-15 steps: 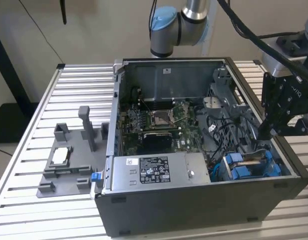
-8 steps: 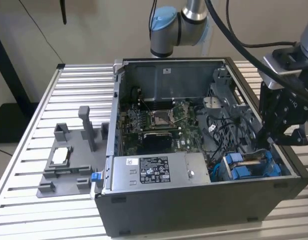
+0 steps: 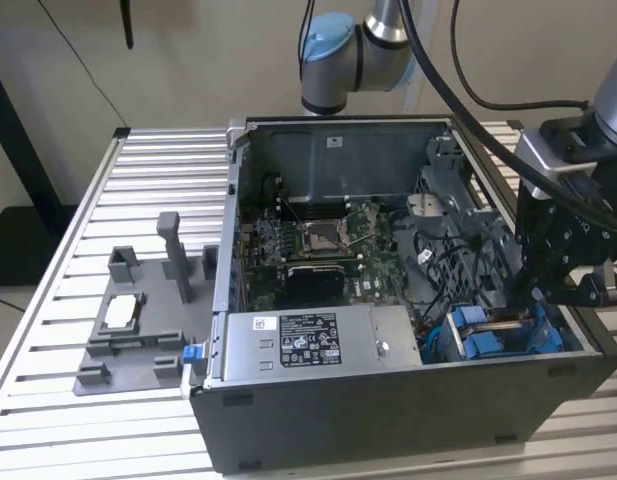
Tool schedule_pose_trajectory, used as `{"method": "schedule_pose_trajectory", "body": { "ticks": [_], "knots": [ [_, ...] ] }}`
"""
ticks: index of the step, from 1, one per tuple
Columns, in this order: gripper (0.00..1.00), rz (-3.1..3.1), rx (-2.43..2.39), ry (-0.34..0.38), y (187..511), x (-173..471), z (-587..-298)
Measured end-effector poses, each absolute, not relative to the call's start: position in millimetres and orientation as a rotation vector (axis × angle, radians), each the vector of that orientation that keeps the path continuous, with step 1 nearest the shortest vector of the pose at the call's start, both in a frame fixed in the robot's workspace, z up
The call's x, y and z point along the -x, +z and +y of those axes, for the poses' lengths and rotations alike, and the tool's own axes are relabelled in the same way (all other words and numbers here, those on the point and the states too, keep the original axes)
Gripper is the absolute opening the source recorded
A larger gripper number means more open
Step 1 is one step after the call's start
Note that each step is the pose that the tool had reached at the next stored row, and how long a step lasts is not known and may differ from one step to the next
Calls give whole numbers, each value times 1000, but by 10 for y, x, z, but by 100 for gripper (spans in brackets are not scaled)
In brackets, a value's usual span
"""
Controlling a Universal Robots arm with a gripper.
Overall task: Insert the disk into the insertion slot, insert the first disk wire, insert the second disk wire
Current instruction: 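Insert the first disk wire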
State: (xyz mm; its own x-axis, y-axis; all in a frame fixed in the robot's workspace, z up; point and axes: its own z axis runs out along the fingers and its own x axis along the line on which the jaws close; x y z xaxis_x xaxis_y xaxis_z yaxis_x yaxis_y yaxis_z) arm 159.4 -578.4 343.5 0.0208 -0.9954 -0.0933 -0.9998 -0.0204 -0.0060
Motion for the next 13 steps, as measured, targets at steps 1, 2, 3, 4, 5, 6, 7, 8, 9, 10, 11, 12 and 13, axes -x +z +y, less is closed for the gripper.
{"method": "schedule_pose_trajectory", "body": {
  "ticks": [1,2,3,4,5,6,7,8,9,10,11,12,13],
  "knots": [
    [19,2149,2193,96,3429,-1594,-5784],
    [19,2148,2193,97,3430,-1594,-5785],
    [19,2147,2192,99,3429,-1594,-5787],
    [19,2147,2191,100,3428,-1594,-5789],
    [19,2147,2191,100,3428,-1595,-5792],
    [19,2147,2191,100,3428,-1595,-5795],
    [19,2146,2191,101,3426,-1597,-5797],
    [19,2146,2191,102,3425,-1600,-5798],
    [19,2146,2190,102,3424,-1604,-5801],
    [19,2145,2190,103,3423,-1607,-5803],
    [19,2145,2190,103,3421,-1609,-5807],
    [19,2145,2189,104,3419,-1610,-5810],
    [19,2145,2189,104,3417,-1611,-5815]
  ]
}}
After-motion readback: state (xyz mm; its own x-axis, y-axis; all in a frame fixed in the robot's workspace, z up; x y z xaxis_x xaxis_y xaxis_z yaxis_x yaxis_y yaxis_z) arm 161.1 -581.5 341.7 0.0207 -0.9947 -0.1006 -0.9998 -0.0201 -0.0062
